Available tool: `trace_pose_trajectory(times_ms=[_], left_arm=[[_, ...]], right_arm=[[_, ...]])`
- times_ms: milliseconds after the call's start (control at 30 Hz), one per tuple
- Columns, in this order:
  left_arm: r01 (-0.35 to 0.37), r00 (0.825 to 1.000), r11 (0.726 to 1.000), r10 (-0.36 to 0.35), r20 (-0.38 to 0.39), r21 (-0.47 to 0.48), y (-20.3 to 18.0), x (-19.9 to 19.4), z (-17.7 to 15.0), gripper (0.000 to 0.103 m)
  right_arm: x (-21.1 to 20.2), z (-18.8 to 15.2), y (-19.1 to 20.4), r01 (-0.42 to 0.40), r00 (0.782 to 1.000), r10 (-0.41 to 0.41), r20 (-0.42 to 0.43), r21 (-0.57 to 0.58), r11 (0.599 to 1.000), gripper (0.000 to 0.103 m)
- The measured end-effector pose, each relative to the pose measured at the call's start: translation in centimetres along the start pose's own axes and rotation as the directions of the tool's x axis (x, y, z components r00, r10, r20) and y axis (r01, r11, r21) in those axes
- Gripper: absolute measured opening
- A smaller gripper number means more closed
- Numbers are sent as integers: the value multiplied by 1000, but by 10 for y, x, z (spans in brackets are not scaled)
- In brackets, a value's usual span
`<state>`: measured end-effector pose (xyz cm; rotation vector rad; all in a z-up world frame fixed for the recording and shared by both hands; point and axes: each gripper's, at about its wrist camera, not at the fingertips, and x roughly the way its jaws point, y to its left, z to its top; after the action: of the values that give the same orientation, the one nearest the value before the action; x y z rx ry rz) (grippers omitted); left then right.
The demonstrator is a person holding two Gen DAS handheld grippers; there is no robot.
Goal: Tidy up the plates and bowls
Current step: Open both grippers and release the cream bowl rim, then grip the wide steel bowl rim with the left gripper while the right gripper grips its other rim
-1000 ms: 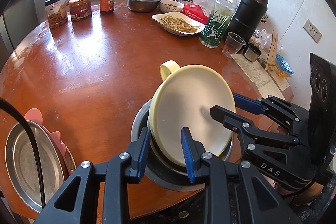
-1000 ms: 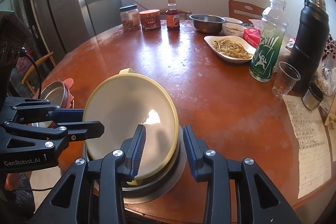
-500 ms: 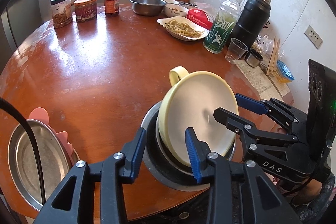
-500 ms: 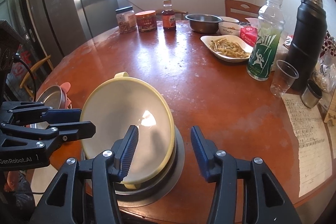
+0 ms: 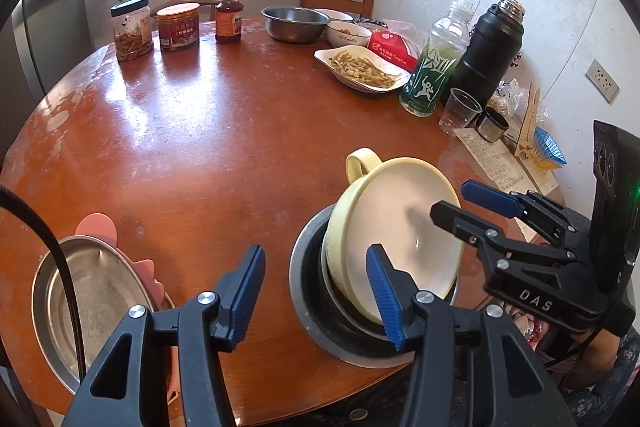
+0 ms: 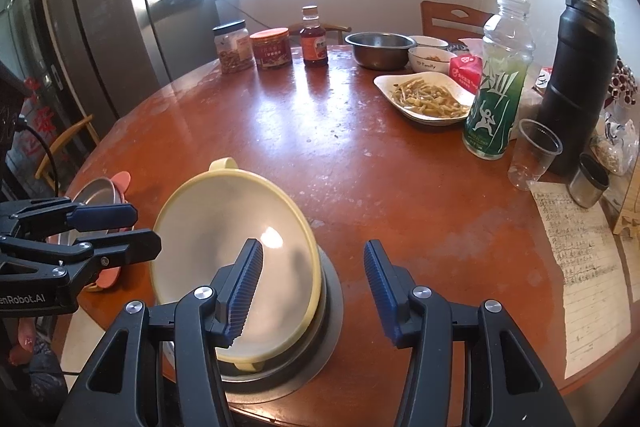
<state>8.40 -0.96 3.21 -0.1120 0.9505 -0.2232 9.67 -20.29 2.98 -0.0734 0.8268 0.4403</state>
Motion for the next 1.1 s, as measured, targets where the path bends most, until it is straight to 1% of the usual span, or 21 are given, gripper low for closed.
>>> trace_pose_trajectory(times_ms=[100, 367, 633, 800, 967, 1100], left_arm=[[-3, 1000, 1000, 3, 6, -7, 3, -3, 0, 53], [-43, 999, 998, 44, 15, -46, 18, -12, -7, 53], [-64, 998, 995, 63, -6, -80, 31, -12, -20, 53], [-56, 998, 995, 54, -30, -85, 34, -4, -29, 53], [-49, 998, 996, 45, -50, -77, 32, 3, -35, 53], [-50, 997, 996, 46, -66, -71, 29, 9, -37, 53]], right_arm=[[-4, 2, -4, 8, 1000, -8, 9, 7, 1000, 55], [-15, -1, -19, 23, 999, -24, 25, 41, 999, 55], [-23, -12, -32, 31, 999, -32, 18, 75, 997, 55], [-25, -28, -47, 31, 1000, -30, -10, 108, 994, 55], [-22, -42, -53, -6, 999, 12, -44, 130, 992, 55], [-19, -50, -53, -67, 995, 78, -66, 152, 986, 55]])
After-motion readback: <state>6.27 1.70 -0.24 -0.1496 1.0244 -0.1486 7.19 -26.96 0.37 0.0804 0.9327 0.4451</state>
